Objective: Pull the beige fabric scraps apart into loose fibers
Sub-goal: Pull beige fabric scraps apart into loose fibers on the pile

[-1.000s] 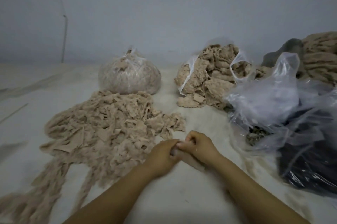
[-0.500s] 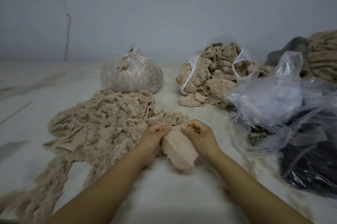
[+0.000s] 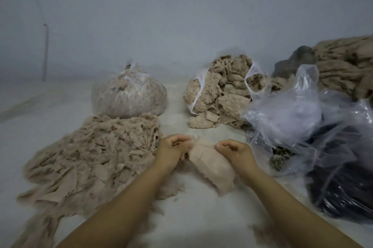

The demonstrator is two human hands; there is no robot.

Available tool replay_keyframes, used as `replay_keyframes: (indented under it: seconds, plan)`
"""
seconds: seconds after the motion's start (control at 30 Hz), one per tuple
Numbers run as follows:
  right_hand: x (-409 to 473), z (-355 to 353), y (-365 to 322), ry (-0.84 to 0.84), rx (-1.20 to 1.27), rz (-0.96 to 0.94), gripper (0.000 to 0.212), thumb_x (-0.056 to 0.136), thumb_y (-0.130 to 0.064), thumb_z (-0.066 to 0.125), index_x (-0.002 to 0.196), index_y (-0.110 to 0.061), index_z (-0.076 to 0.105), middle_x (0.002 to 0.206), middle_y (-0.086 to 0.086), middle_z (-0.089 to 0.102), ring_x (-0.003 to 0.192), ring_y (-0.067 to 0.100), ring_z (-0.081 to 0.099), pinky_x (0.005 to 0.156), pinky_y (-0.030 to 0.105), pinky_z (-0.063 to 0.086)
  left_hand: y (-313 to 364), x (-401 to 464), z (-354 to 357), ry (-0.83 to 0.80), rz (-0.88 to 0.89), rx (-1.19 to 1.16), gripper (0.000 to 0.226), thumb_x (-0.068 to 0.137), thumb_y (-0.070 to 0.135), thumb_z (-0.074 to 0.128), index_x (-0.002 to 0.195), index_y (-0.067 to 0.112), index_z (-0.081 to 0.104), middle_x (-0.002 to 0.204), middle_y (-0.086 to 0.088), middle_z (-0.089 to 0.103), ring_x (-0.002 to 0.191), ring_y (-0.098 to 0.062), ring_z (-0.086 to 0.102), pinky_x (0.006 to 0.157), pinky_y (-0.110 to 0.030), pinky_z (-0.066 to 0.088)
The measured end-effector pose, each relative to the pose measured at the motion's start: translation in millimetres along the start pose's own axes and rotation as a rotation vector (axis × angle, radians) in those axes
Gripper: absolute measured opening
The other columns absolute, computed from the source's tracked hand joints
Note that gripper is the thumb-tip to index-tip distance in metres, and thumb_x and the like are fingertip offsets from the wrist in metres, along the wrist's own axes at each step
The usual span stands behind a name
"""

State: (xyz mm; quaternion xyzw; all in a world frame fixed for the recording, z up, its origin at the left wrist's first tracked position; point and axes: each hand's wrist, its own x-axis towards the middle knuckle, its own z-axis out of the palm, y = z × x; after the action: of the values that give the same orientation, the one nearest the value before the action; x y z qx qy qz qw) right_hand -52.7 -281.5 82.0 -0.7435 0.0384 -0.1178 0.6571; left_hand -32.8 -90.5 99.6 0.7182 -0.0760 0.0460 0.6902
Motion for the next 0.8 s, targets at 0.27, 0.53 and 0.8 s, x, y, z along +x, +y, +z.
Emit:
replay_keyframes:
  seconds: [0.27, 0.53, 0.8]
  plan:
    - [46, -11, 28, -0.025, -0.767, 0.047, 0.023, 0.085, -0.025, 0.071, 0.105, -0.015, 0.070, 0.106, 0.006, 0.065, 0.103, 0.024, 0.059, 0.087, 0.029, 0.045, -48, 26, -39, -0.122, -0.098, 0.227, 0.021, 0.087, -0.002, 0.061, 0.078, 0.015, 0.068, 0.063, -0.002, 0.064, 0.044, -0.005, 0.053, 0.046, -0.018, 0.044]
    - [15, 20, 54, -0.068, -0.859, -0.201, 0.009, 0.087, -0.027, 0.067, 0.086, -0.018, 0.066, 0.082, -0.003, 0.053, 0.075, 0.010, 0.048, 0.064, 0.012, 0.031, -51, 51, -25, -0.501, 0.486, 0.833, 0.027, 0.094, 0.009, 0.050, 0.115, 0.006, 0.067, 0.129, -0.010, 0.059, 0.122, -0.020, 0.050, 0.107, -0.020, 0.028]
    - [28, 19, 56, -0.156, -0.840, -0.288, 0.009, 0.092, -0.020, 0.060, 0.094, -0.015, 0.067, 0.088, -0.002, 0.056, 0.082, 0.012, 0.050, 0.071, 0.016, 0.033, -60, 48, -36, -0.543, 0.348, 1.264, 0.046, 0.093, 0.055, 0.041, 0.090, 0.015, 0.065, 0.101, 0.001, 0.055, 0.098, -0.015, 0.047, 0.092, -0.029, 0.035]
